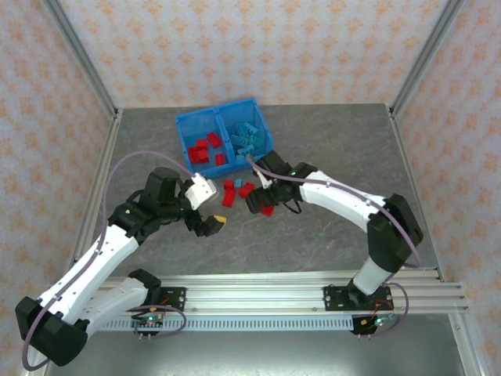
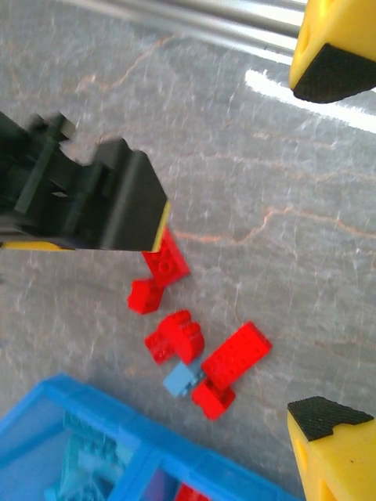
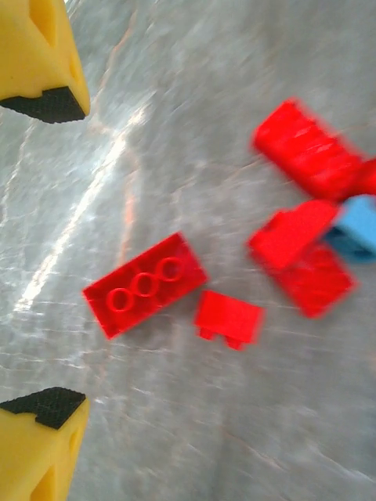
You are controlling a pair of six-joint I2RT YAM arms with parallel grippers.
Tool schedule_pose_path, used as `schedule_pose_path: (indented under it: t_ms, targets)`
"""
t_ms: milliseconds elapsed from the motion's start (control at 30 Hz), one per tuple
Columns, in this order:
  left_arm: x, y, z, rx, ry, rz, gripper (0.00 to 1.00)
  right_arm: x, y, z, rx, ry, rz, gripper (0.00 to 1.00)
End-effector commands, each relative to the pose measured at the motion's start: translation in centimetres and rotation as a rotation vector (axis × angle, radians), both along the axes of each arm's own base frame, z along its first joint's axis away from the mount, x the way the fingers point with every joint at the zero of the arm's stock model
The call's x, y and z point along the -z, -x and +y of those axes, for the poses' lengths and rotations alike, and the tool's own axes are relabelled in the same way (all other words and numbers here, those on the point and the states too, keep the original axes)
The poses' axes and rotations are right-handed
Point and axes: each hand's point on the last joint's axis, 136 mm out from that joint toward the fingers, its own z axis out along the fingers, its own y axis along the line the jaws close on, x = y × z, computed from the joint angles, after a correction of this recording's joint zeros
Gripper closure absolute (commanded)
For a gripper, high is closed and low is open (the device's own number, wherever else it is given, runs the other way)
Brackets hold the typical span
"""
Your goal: Sort the legos into containers by color
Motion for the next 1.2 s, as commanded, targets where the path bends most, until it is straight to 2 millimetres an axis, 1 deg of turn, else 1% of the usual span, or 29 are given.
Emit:
schedule_pose_path:
  t_ms: [0, 67, 133, 200, 267, 367, 467, 567, 633, 700, 800, 867, 933, 1033, 1133, 1167]
  targets:
    - [0.4, 1.9, -0.7, 0.119, -0.005, 0.092, 0.00, 2.7, 0.6, -0.2, -0.073, 0.075, 0.057, 0.11]
    - [1.0, 1.8, -0.8, 0.118, -0.021, 0.136, 0.00, 4.1, -0.3, -0.2, -0.079, 0.126, 0.050, 0.11]
    - [1.2, 1.6, -0.8, 0.110, -0.022, 0.141, 0.00, 5.4, -1.0, 0.0, -0.088, 0.157, 0.060, 0.12]
    - [1.4, 1.2, -0.7, 0.090, -0.026, 0.132, 0.00, 6.5, -1.3, 0.3, -0.098, 0.176, 0.079, 0.16]
    - [1.5, 0.9, -0.4, 0.068, -0.038, 0.123, 0.00, 7.5, -1.6, 0.6, -0.095, 0.188, 0.089, 0.21]
    - [1.4, 0.5, -0.2, 0.048, -0.045, 0.103, 0.00, 8.2, -2.0, 0.7, -0.073, 0.188, 0.085, 0.30]
    - [1.4, 0.3, 0.0, 0.033, -0.050, 0.094, 0.00, 8.4, -1.7, 0.4, -0.065, 0.189, 0.093, 0.44]
    - [1.0, 0.0, 0.0, 0.020, -0.047, 0.079, 0.00, 7.8, -1.3, 0.0, -0.055, 0.189, 0.089, 0.57]
    - [0.7, -0.1, 0.0, 0.013, -0.034, 0.063, 0.00, 6.5, -1.2, 0.0, -0.043, 0.158, 0.067, 0.61]
    - [0.3, -0.1, 0.0, 0.007, -0.020, 0.040, 0.00, 4.4, -1.2, 0.4, -0.030, 0.095, 0.034, 0.63]
    - [-0.3, -0.3, 0.3, -0.014, -0.010, 0.002, 0.00, -0.1, -1.5, 2.1, -0.005, -0.065, -0.031, 0.64]
    - [-0.7, -0.6, 0.6, -0.037, -0.008, -0.027, 0.00, -3.4, -2.4, 3.6, 0.024, -0.183, -0.085, 0.65]
    - [-1.3, -1.1, 1.1, -0.071, -0.005, -0.062, 0.00, -6.6, -3.7, 5.2, 0.054, -0.291, -0.140, 0.65]
    - [-2.0, -1.7, 2.0, -0.136, -0.002, -0.121, 0.00, -10.3, -6.1, 7.7, 0.092, -0.414, -0.203, 0.65]
    - [-3.0, -2.5, 3.4, -0.231, -0.005, -0.202, 0.00, -12.1, -8.9, 10.0, 0.124, -0.470, -0.242, 0.65]
    - [-3.2, -2.8, 4.0, -0.272, -0.005, -0.224, 0.00, -12.1, -9.8, 10.6, 0.137, -0.471, -0.248, 0.65]
